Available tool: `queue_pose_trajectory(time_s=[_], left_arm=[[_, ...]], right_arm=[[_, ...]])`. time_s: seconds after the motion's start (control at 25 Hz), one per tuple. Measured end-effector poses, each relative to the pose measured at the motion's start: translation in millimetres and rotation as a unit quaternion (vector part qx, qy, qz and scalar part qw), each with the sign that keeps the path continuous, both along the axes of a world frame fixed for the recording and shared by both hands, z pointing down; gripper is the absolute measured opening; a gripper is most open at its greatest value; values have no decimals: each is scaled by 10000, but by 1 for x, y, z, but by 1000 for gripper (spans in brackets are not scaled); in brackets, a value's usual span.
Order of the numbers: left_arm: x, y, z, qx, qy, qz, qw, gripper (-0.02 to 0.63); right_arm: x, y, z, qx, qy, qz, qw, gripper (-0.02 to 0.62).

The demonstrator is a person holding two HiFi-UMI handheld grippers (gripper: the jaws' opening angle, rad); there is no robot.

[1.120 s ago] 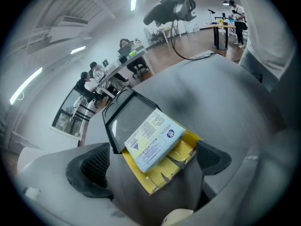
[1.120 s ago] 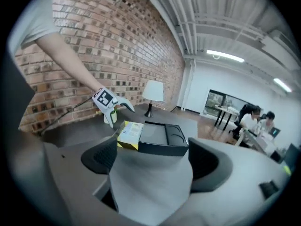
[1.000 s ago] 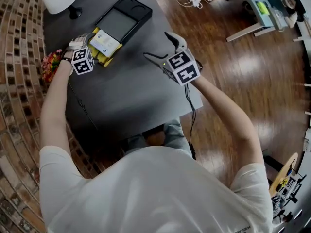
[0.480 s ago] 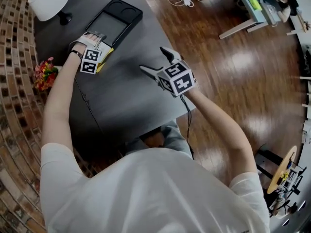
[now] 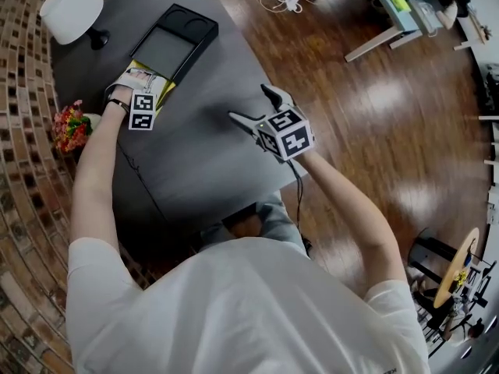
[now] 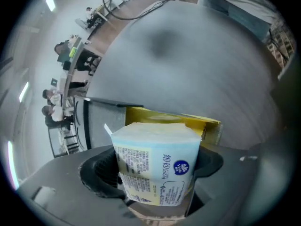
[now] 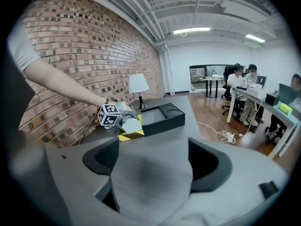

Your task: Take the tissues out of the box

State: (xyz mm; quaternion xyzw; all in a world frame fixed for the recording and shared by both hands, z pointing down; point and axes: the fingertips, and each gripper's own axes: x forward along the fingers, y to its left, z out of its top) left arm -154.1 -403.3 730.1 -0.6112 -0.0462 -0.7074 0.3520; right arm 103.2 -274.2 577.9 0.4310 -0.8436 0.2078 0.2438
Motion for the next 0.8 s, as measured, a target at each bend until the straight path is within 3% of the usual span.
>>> queue_pose_trajectory(time_s=[0.08, 0.16, 0.24, 0.28, 0.36, 0.48, 0.64, 0.72, 0.8], left_arm=[[-13, -2, -20, 196, 318, -514, 9980, 416], [-22, -6, -49, 474, 883, -1153, 9883, 416], [-28, -6, -83, 804, 1675, -1870, 9646, 416], [-33, -6, -102, 975, 2117, -2244, 9462, 416], [-43, 1, -142, 1253, 3066, -2990, 8949, 416], [-58, 23, -194, 1443, 4358, -3885, 7990, 416], [-81, 66, -247, 1605, 5592, -4488, 6783, 416], [-90, 92, -264, 1625, 6028, -4612, 6305, 417], [-94, 120, -279, 1668, 6395, -4625, 5909, 417]], right_arm=[[-5, 1, -8, 71, -99, 10, 9999, 456], [-8, 5, -16, 154, -188, 10, 9997, 456], [-11, 11, -23, 287, -223, -49, 9993, 456], [-15, 13, -26, 379, -213, -120, 9990, 456], [-24, 17, -33, 563, -194, -286, 9978, 456], [-39, 19, -47, 820, -287, -441, 9952, 456], [-61, 17, -79, 1370, -556, -584, 9873, 456], [-71, 20, -96, 1657, -716, -610, 9817, 456], [-79, 25, -110, 1963, -815, -559, 9755, 456]])
